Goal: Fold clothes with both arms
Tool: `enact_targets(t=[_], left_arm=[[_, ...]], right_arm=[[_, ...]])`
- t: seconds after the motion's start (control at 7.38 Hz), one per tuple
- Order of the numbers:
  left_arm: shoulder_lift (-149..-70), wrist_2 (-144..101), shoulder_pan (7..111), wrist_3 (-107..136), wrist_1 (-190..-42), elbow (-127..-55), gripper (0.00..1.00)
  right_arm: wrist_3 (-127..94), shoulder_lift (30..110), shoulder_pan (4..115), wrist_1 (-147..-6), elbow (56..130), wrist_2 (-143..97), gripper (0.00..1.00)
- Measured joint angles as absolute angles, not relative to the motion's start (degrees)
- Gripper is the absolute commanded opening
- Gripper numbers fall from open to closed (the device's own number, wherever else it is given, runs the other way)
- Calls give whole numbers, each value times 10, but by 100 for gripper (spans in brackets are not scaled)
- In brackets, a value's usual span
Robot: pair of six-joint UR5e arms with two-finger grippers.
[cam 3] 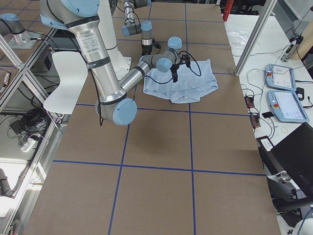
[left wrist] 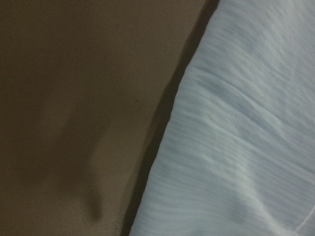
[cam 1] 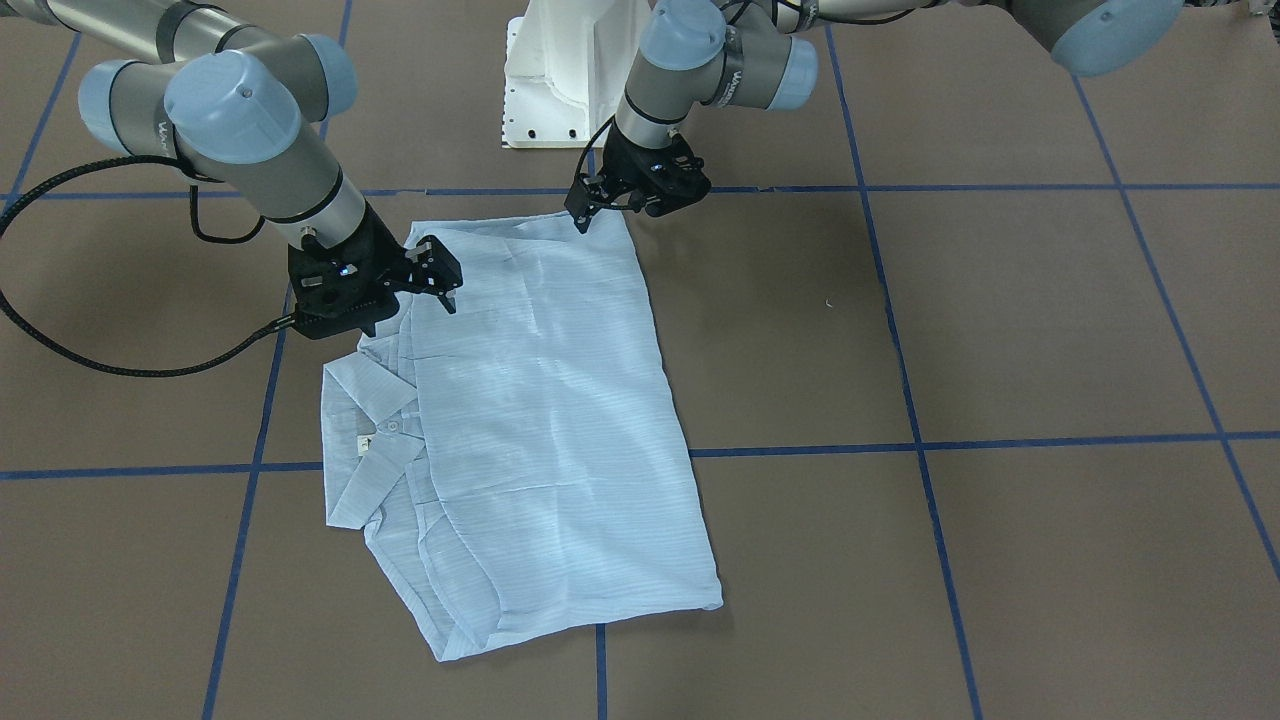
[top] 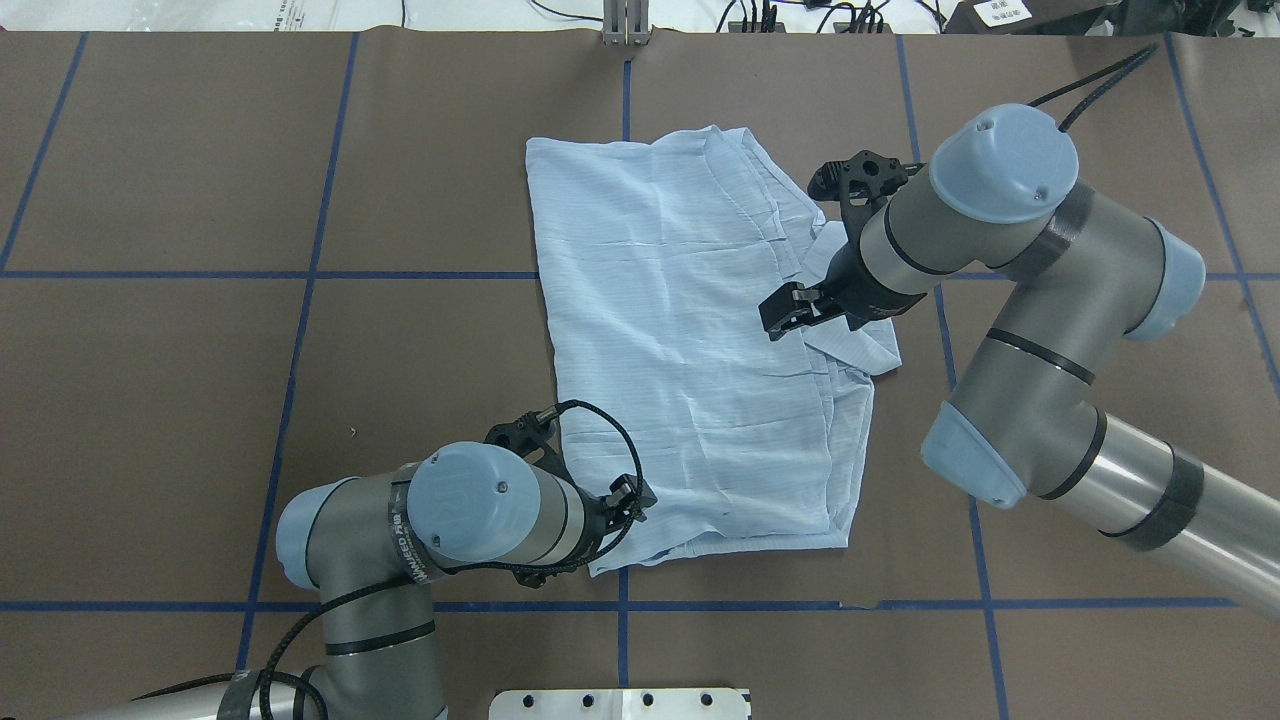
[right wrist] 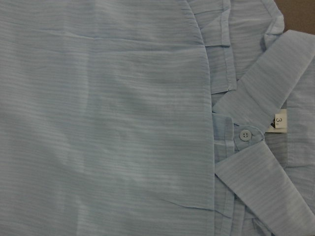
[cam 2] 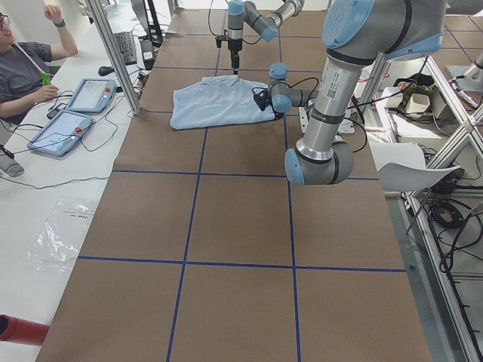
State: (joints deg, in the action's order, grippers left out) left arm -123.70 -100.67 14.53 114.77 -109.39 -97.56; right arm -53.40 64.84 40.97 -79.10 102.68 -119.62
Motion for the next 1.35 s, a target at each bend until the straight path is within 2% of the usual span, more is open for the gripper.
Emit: enact_targets(t=[0.81, 1.35], left_arm=[[-1238, -991, 146, 1150, -1091, -969, 78], [-1238, -987, 151, 1148, -1090, -969, 36]], right_arm=[[-536, 650, 408, -791, 1029, -1194, 100], [-536, 652, 408, -791, 1030, -1192, 100]])
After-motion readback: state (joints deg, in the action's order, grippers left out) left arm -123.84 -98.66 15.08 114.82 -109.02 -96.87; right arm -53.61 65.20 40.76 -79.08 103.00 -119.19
